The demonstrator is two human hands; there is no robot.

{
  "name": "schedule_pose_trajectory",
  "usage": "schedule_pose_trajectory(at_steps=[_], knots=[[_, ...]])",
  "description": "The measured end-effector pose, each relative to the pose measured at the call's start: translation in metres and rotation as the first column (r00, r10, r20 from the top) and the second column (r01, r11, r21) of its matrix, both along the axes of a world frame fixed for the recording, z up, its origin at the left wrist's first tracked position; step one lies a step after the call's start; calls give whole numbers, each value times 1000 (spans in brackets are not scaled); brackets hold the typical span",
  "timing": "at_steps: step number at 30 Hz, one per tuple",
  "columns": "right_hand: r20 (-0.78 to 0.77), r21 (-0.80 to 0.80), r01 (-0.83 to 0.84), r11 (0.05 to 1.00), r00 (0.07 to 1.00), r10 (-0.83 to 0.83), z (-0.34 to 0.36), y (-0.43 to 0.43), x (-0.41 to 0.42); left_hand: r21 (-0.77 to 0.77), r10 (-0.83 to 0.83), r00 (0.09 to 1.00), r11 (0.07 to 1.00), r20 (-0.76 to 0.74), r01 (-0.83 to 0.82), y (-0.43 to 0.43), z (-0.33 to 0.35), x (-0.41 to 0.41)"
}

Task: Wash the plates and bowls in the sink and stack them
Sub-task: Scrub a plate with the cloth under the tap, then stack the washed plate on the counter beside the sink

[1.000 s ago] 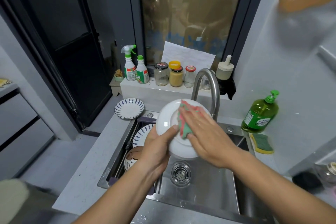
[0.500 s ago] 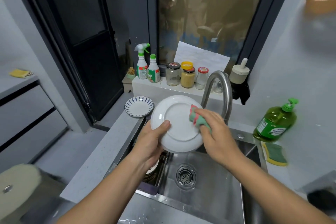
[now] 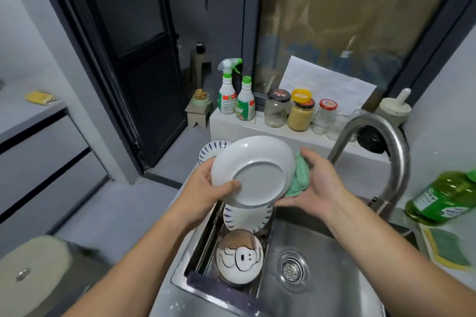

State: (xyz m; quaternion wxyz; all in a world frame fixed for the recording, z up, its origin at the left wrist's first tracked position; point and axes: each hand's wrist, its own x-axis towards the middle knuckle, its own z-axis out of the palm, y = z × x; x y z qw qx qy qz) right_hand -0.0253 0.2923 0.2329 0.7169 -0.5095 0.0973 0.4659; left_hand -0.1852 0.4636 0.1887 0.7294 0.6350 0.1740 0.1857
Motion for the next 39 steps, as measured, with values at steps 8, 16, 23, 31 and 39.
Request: schedule_pose_trajectory(at_steps=[8, 16, 23, 31, 39], knots=[[279, -94, 185, 978, 948, -152, -52, 108, 28, -447, 47, 994, 890, -99, -87, 100, -26, 69], [653, -361, 284, 889, 757, 23, -114, 175, 52, -113, -17, 960, 993, -279, -15, 174, -93, 112], [601, -321, 309, 895, 797, -60, -168, 233, 68, 25, 181, 940, 983, -290, -182, 213, -134, 143], [347, -220, 423, 879, 876, -334, -197, 262, 91, 39, 190, 934, 982, -302, -187, 237, -186, 174], [357, -192, 475, 859, 849, -390, -213, 275, 107, -29, 175, 920, 980, -351, -198, 246, -215, 188]])
